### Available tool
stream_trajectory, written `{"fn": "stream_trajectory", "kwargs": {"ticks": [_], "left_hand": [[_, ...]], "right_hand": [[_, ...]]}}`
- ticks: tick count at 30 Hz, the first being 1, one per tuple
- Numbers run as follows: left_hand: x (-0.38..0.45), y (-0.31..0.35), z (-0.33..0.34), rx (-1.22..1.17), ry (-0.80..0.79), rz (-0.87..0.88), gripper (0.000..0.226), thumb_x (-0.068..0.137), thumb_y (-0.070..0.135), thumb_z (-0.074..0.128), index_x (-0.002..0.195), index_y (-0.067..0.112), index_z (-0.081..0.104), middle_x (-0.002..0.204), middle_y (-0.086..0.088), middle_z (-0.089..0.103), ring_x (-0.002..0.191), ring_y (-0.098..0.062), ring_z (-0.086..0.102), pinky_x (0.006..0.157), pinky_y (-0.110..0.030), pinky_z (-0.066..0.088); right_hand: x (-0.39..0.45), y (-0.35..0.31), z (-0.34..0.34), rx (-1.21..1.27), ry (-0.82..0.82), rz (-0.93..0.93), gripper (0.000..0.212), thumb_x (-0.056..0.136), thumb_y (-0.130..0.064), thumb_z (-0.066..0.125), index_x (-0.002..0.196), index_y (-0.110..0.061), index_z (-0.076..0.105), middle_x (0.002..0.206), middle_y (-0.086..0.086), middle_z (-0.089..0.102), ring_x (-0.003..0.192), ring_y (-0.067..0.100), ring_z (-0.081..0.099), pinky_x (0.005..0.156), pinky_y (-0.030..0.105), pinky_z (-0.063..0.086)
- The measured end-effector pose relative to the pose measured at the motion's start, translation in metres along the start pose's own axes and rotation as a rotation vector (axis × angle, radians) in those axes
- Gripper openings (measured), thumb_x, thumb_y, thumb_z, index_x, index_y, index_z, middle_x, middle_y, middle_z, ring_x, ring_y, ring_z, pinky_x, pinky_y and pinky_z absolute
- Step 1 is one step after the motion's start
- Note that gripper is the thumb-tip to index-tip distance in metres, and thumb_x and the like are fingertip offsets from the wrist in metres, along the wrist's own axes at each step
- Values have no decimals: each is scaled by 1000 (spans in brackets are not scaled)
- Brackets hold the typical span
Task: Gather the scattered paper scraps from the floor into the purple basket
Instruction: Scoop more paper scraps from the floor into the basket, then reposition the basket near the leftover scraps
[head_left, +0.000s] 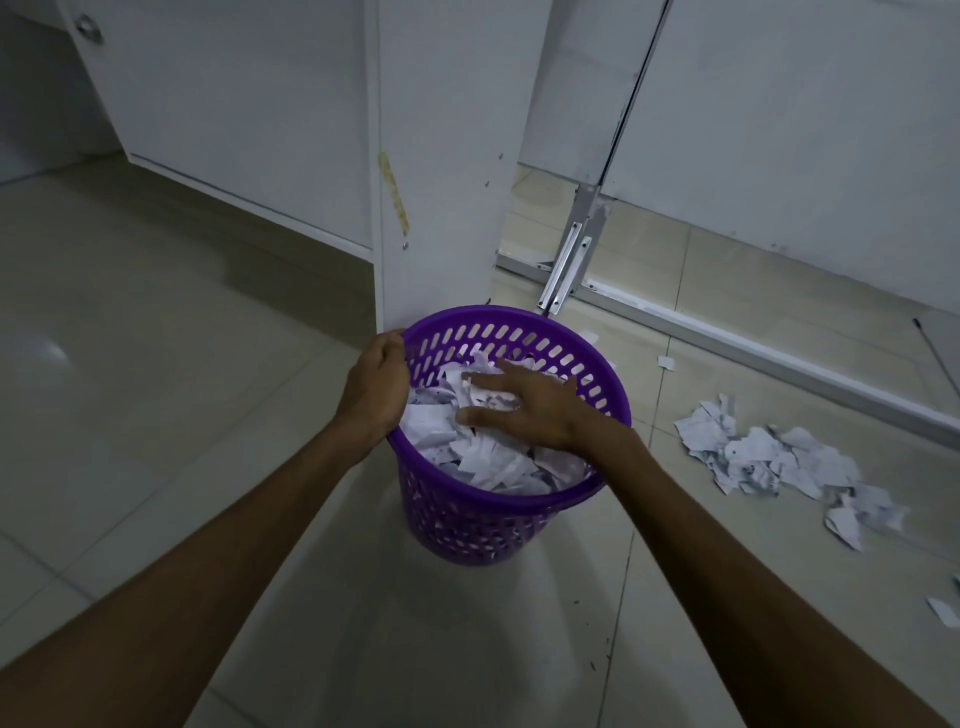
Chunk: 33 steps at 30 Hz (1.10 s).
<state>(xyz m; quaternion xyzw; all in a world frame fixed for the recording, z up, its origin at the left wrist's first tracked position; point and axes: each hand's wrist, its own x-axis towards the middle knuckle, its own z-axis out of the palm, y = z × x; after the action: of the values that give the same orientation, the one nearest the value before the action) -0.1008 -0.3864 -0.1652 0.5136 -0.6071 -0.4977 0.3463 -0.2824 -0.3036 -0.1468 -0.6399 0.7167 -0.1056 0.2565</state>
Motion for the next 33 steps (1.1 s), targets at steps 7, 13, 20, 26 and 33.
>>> {"fn": "stream_trajectory", "kwargs": {"ticks": [7,13,20,26,33], "left_hand": [[-2,5,-1,4,13,-120,50,102,40,23,121,13,59,109,-11,68,96,-27,65,85,-39,54],[-13,6,6,-345,71,-310,52,99,43,30,101,9,70,97,-14,73,80,-26,68,69,-31,52],[-28,22,10,-547,-63,-344,57,97,53,40,121,7,65,113,-15,70,105,-34,66,92,-47,53],[-30,65,33,-537,-151,-286,61,94,55,45,122,4,62,115,-17,66,86,-27,65,74,-37,56],[-32,103,107,-545,-242,-217,58,92,52,48,122,4,63,117,-19,67,103,-35,64,97,-51,50]], "right_hand": [[-27,-1,-20,236,315,-96,61,79,-76,53,133,-48,52,155,-8,38,142,12,33,116,48,27],[-43,36,-13,157,554,190,77,92,-62,45,155,-26,21,162,11,20,148,29,21,118,54,22],[-66,46,-6,747,565,189,73,93,-56,51,154,-27,22,152,0,41,130,21,49,93,29,45],[-88,63,-31,846,647,200,72,91,-62,49,152,-29,29,152,3,42,131,21,50,103,39,46],[-117,115,-85,836,779,253,64,93,-58,51,147,-27,37,145,6,50,121,24,59,99,49,52]]}}
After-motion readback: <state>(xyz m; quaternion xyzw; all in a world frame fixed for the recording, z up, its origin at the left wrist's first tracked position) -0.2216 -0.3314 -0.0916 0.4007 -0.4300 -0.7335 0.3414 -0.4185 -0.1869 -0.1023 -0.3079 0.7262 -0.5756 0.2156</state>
